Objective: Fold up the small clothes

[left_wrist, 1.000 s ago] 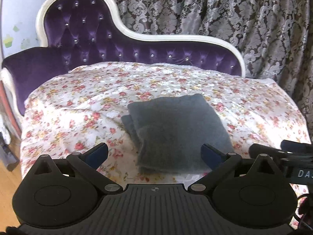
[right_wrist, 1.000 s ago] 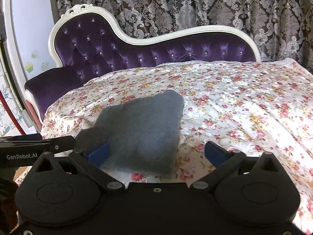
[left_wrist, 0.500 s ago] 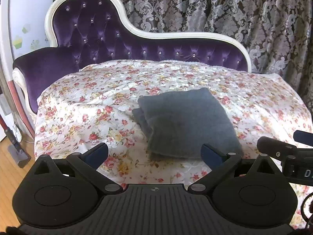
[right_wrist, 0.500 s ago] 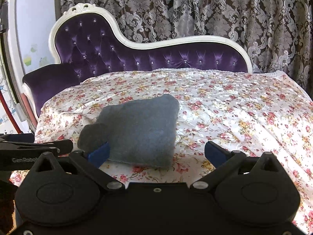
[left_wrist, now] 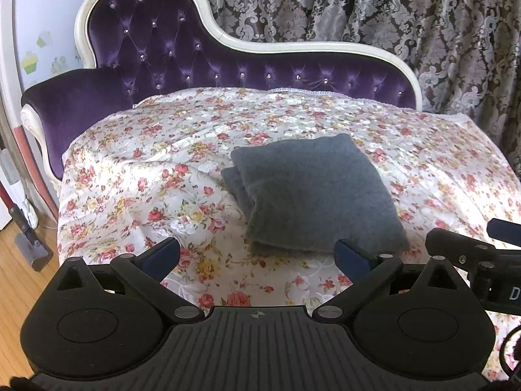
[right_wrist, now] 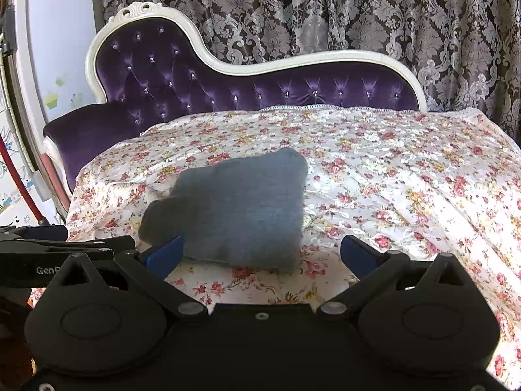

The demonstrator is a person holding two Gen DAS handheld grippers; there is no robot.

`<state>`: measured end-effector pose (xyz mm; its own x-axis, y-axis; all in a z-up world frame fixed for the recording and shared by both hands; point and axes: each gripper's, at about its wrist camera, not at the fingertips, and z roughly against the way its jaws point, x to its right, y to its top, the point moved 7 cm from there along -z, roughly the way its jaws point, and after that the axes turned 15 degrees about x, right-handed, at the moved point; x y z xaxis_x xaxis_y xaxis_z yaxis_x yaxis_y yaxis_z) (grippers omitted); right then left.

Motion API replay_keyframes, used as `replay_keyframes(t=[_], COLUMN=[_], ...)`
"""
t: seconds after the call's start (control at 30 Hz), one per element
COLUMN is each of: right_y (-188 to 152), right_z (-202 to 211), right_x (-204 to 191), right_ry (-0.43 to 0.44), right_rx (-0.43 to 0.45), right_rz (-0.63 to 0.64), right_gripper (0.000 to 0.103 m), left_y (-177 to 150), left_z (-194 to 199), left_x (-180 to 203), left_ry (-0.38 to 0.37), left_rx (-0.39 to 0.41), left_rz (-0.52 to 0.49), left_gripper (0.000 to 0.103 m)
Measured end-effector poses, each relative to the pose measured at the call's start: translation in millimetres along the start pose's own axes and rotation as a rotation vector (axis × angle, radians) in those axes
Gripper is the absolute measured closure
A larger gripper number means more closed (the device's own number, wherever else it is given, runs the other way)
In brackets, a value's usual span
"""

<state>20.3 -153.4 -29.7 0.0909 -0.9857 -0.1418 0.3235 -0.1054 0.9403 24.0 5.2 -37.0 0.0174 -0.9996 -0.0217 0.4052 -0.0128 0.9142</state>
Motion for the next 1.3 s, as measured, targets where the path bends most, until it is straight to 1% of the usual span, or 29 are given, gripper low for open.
replay_keyframes(t=[0.6, 1.3], right_y=[-2.6, -2.8], right_z=[-3.3, -9.5], right_x=[4.7, 7.6], right_ry=[-0.009, -0.027], right_rx=[-0.016, -0.021], right_rz=[-0.014, -0.012], right_gripper=[0.001, 0.001], left_y=[-3.2, -1.2], left_z=[-8.8, -12.5], left_x=[-1.7, 1.3], left_ry=[0.002, -0.01], left_rx=[-0.034, -0.033], left_rz=[0.002, -0.006], left_gripper=[0.001, 0.001])
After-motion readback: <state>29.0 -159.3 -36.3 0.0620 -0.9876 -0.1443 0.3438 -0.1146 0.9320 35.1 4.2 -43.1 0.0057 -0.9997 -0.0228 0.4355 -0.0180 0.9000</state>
